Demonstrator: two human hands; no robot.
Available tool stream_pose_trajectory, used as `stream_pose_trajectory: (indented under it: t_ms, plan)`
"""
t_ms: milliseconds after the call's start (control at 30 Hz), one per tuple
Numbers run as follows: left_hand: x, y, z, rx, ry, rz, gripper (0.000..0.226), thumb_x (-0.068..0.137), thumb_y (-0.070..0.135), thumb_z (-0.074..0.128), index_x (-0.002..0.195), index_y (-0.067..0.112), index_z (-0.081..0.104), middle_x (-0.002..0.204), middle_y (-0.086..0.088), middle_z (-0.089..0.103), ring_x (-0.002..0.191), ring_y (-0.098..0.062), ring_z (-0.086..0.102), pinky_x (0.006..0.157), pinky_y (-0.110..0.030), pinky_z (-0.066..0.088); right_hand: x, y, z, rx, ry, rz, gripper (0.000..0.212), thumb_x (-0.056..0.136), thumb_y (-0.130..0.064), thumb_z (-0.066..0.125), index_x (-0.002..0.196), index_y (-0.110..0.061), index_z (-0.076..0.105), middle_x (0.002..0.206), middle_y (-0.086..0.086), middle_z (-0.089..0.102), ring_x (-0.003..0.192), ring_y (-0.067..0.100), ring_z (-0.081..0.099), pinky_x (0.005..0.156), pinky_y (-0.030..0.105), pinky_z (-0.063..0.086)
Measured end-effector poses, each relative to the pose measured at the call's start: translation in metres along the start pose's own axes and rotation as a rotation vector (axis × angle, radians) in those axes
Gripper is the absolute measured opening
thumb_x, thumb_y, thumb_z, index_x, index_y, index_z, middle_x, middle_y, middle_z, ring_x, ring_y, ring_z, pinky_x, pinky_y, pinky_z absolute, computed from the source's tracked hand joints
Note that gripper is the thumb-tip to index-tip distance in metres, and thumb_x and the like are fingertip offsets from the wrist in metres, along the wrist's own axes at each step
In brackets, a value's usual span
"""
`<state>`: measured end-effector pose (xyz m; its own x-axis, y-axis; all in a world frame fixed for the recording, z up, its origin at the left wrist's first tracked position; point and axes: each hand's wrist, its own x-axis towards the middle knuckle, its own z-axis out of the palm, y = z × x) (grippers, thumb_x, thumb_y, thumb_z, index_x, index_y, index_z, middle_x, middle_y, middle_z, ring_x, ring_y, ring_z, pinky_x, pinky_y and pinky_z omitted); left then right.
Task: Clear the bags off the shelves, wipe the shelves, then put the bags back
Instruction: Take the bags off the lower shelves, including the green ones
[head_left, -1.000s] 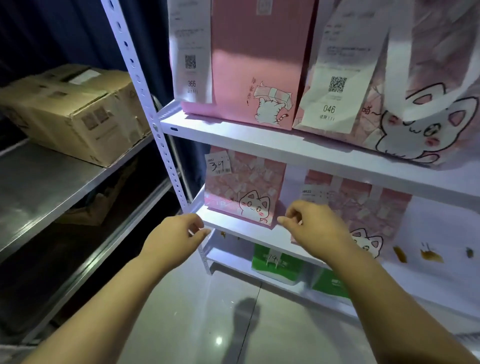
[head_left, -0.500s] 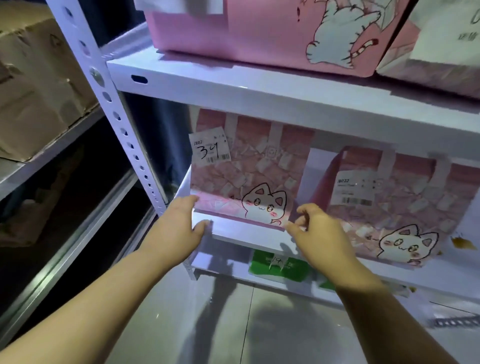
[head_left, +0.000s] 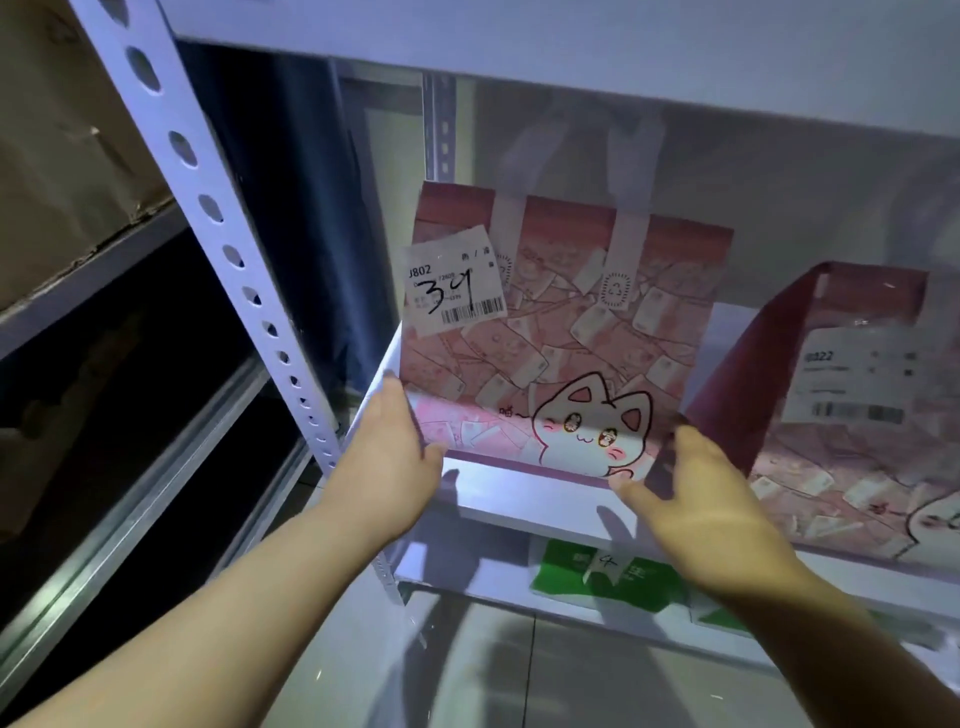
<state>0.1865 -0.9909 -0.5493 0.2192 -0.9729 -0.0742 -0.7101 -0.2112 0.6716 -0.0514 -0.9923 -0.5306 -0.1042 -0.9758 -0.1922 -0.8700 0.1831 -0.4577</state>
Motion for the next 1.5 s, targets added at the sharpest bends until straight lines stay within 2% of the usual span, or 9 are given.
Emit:
stream_pose_trajectory:
  t_ms: [67,200,367,500,633,900,1100,1300,1500]
  plan:
    - [-0.001,-0.001,0.0,-0.01,-0.025,0.027,0.044,0.087,0.021,0.059,0.124,0.019,0.036,0.121,0.003,0.046,0.109,-0.021,0.049,0.089,-0.035,0.044,0.002,0.001,-0.001,0.033,-0.003,0.013,0.053,0.082,-0.035,0.066,0.125,-0.014,0.044,0.124,0.005,0.054,0.109,0.024,0.054,0.095,0.042,0.046]
    - [-0.008,0.0,-0.001,-0.055,-0.033,0.066,0.041,0.086,0.019,0.06,0.121,0.024,0.038,0.118,0.002,0.049,0.1,-0.015,0.053,0.089,-0.038,0.047,0.006,-0.001,-0.003,0.068,0.015,0.048,0.044,0.08,-0.032,0.069,0.113,-0.012,0.048,0.113,0.008,0.059,0.102,0.028,0.057,0.089,0.045,0.048]
    - [-0.009,0.003,-0.001,-0.033,-0.037,0.036,0.048,0.088,0.021,0.057,0.13,0.02,0.033,0.127,0.001,0.046,0.109,-0.02,0.05,0.092,-0.041,0.045,0.008,-0.002,-0.002,0.057,0.035,0.063,0.043,0.08,-0.033,0.07,0.11,-0.011,0.049,0.11,0.009,0.059,0.097,0.028,0.057,0.084,0.043,0.049]
    - [-0.013,0.005,0.001,-0.015,0.002,0.029,0.06,0.089,0.022,0.056,0.141,0.018,0.025,0.139,0.0,0.038,0.122,-0.02,0.041,0.099,-0.04,0.041,0.006,-0.002,-0.004,0.067,0.082,0.065,0.054,0.081,-0.032,0.069,0.123,-0.008,0.046,0.119,0.011,0.055,0.105,0.029,0.055,0.089,0.041,0.047]
    - [-0.029,0.01,0.008,0.045,0.031,0.08,0.058,0.087,0.025,0.059,0.137,0.019,0.03,0.137,0.002,0.029,0.126,-0.021,0.036,0.098,-0.039,0.039,-0.011,0.003,-0.013,0.143,0.184,-0.032,0.047,0.084,-0.032,0.066,0.126,-0.02,0.048,0.123,0.0,0.053,0.107,0.021,0.054,0.095,0.042,0.046]
    - [-0.059,0.052,0.038,0.135,-0.028,0.237,0.043,0.089,0.034,0.055,0.129,0.022,0.046,0.127,0.003,0.043,0.114,-0.02,0.045,0.093,-0.033,0.039,-0.034,0.051,-0.048,0.11,0.273,-0.121,0.01,0.086,-0.026,0.061,0.095,-0.024,0.064,0.094,-0.006,0.062,0.085,0.013,0.057,0.077,0.03,0.047]
    - [-0.068,0.099,0.077,0.102,-0.086,0.287,0.032,0.088,0.032,0.057,0.118,0.022,0.055,0.117,0.004,0.054,0.103,-0.018,0.055,0.081,-0.032,0.045,-0.042,0.117,-0.081,0.098,0.307,-0.102,0.003,0.084,-0.021,0.062,0.085,-0.024,0.063,0.085,-0.004,0.064,0.079,0.015,0.059,0.072,0.031,0.05]
    - [-0.068,0.142,0.116,0.082,-0.124,0.311,0.034,0.088,0.032,0.058,0.12,0.021,0.054,0.117,0.004,0.057,0.099,-0.018,0.058,0.082,-0.032,0.047,-0.036,0.184,-0.107,0.083,0.442,-0.01,0.017,0.083,-0.022,0.065,0.098,-0.013,0.066,0.091,0.005,0.067,0.081,0.021,0.059,0.072,0.028,0.042]
    - [-0.071,0.171,0.149,0.206,-0.109,0.264,0.06,0.09,0.032,0.056,0.142,0.013,0.033,0.136,-0.01,0.047,0.12,-0.027,0.047,0.098,-0.036,0.039,-0.01,0.227,-0.126,0.012,0.39,0.179,0.043,0.082,-0.027,0.067,0.119,-0.011,0.051,0.114,0.011,0.056,0.098,0.025,0.054,0.084,0.035,0.042]
